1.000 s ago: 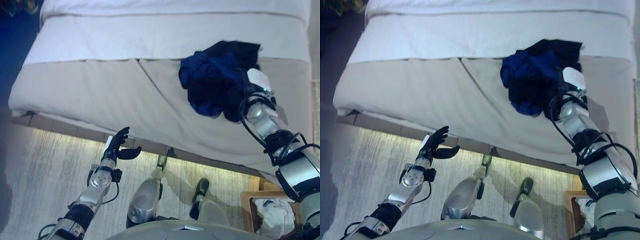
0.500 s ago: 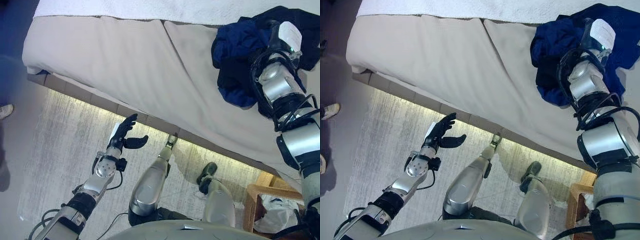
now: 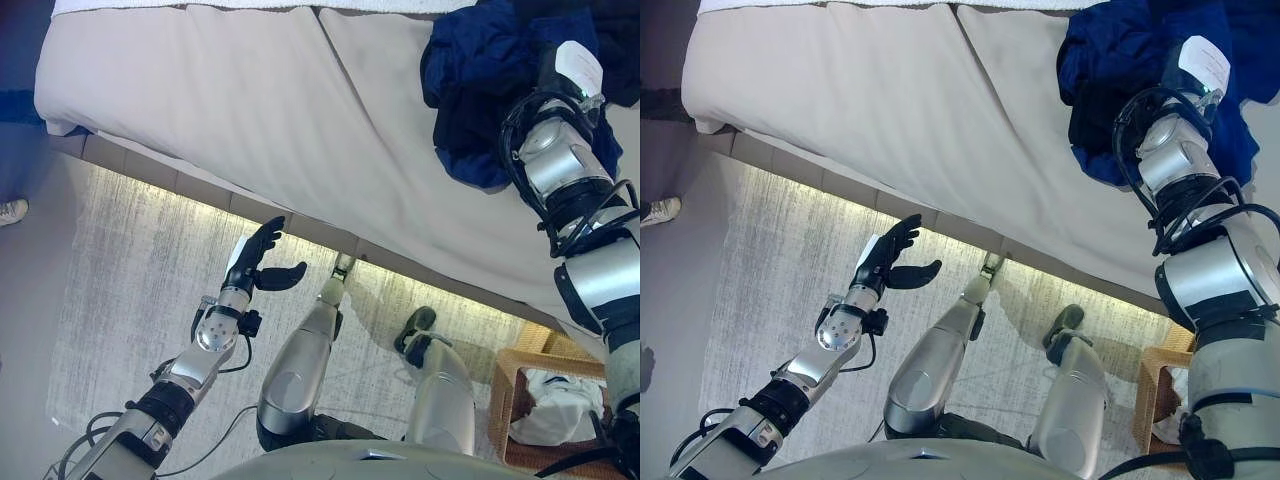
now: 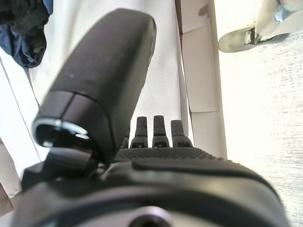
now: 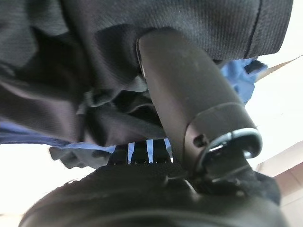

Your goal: Pick up the clothes from the bed and place them into the basket

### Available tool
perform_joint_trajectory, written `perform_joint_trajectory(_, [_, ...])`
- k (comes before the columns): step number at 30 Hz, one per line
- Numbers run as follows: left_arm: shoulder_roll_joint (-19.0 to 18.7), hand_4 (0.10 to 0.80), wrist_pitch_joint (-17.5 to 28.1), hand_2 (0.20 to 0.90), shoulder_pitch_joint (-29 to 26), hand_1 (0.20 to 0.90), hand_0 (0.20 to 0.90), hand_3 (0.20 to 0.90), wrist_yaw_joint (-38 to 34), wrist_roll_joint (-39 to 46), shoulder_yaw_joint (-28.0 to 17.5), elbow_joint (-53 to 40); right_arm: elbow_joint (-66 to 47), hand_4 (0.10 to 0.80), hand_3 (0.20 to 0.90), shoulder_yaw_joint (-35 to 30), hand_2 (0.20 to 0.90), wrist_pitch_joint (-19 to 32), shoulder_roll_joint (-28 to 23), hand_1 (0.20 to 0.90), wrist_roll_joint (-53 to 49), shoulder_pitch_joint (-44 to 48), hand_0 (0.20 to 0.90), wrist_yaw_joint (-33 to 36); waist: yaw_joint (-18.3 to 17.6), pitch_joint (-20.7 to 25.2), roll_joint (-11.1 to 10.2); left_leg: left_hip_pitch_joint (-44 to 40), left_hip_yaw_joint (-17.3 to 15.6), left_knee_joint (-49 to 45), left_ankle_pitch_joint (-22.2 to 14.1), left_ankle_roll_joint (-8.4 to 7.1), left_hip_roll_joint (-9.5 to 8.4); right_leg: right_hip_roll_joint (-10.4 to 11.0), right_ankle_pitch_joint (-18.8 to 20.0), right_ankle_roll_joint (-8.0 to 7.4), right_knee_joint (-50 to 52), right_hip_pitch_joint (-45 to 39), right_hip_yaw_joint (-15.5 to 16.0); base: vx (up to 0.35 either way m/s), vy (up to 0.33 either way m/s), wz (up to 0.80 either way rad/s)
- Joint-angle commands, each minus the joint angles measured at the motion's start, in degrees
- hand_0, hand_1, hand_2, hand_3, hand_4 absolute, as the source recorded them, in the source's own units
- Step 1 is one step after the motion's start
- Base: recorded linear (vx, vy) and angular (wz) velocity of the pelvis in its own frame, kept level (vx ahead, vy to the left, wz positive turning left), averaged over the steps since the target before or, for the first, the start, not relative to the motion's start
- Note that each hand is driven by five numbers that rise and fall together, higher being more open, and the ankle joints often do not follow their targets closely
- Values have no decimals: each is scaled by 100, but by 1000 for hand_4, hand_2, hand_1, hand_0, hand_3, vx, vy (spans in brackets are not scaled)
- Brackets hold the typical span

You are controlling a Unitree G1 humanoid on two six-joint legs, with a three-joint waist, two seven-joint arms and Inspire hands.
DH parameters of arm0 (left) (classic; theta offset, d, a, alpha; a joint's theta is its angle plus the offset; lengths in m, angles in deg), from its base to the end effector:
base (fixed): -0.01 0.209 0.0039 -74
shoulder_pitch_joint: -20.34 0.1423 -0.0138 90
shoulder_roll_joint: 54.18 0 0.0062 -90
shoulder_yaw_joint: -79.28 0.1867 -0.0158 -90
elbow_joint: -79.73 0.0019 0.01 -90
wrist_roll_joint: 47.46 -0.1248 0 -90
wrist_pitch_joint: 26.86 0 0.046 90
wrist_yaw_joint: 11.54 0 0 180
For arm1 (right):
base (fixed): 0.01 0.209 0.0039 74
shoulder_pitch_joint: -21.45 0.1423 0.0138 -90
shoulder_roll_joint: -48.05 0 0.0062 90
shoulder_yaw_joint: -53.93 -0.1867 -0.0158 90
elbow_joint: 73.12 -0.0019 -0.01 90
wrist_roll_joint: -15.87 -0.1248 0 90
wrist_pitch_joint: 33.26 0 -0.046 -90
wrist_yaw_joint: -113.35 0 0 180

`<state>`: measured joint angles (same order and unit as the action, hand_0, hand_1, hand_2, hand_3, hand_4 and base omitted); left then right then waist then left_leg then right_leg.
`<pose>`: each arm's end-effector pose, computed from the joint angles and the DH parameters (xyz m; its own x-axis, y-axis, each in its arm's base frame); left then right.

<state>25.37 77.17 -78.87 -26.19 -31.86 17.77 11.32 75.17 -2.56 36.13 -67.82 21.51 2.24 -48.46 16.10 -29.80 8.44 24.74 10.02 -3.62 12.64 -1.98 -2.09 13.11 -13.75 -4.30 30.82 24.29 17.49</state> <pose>0.2003 0.1786 0.0076 0.9883 -0.1113 -0.1043 0.1357 0.9539 0.2676 0.3465 -0.2619 0.2372 0.8277 -0.5040 0.2467 0.4435 0.3183 -0.8378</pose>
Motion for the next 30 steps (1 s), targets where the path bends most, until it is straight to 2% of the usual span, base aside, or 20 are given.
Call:
perform_joint_trajectory(1, [-234, 800, 477, 900, 58, 900, 900, 900, -243, 64, -159, -646, 202, 100, 200, 492, 300, -288, -602, 300, 140, 945, 300, 87, 95, 1, -94, 123, -238, -830, -1180, 322, -363, -366, 730, 267, -721, 155, 20, -26, -15, 3])
perform_joint_trajectory(7, [-349, 800, 502, 900, 237, 900, 900, 900, -324, 52, -207, -876, 461, 100, 200, 429, 300, -503, -785, 300, -367, 1204, 300, 522, 149, 1, -17, 428, -262, -878, -1136, 341, -381, -375, 650, 296, -491, 514, 48, -28, -43, 0])
perform_joint_trajectory(12, [-398, 800, 547, 900, 350, 900, 900, 900, -262, 19, -249, -907, 369, 100, 200, 438, 300, -520, -932, 300, -306, 1268, 300, 456, 135, 1, -42, 483, -254, -983, -1167, 334, -377, -402, 578, 332, -339, 591, 20, -18, -22, -1])
perform_joint_trajectory(22, [-430, 800, 530, 900, 353, 900, 900, 900, -241, 13, -327, -940, 231, 100, 200, 361, 300, -86, -1050, 300, -424, 1066, 300, 207, -5, 1, -174, -195, -307, -830, -1267, 259, -220, -544, 604, 360, -720, -108, -32, -8, -3, -3])
perform_joint_trajectory(23, [-436, 800, 519, 900, 312, 900, 900, 900, -236, 30, -356, -926, 192, 100, 200, 318, 300, -17, -1061, 300, -468, 1047, 300, 168, -30, 1, -173, -218, -315, -766, -1120, 262, -192, -573, 791, 398, -882, -167, 16, -66, 37, -7])
perform_joint_trajectory(24, [-442, 800, 514, 900, 309, 900, 900, 900, -219, 42, -382, -911, 157, 100, 200, 281, 300, 37, -1062, 300, -516, 1003, 300, 109, -54, 1, -190, -347, -325, -714, -1128, 251, -176, -591, 806, 393, -970, -296, -6, -62, 46, -7])
perform_joint_trajectory(27, [-453, 800, 473, 900, 293, 900, 900, 900, -199, 50, -454, -893, -46, 100, 200, 105, 300, 273, -1075, 300, -1193, 844, 300, -94, -135, 1, -267, -756, -367, -546, -1154, 227, -121, -602, 872, 368, -1247, -702, -68, 21, 15, -12])
perform_joint_trajectory(30, [-457, 800, 335, 900, 268, 900, 900, 900, -127, 45, -587, -859, -419, 100, 200, -497, 300, 642, -1014, 300, -3071, 375, 300, -611, -248, 53, -405, -1252, -436, -349, -1191, 184, -36, -608, 948, 337, -1578, -1228, -143, 83, -2, -21])
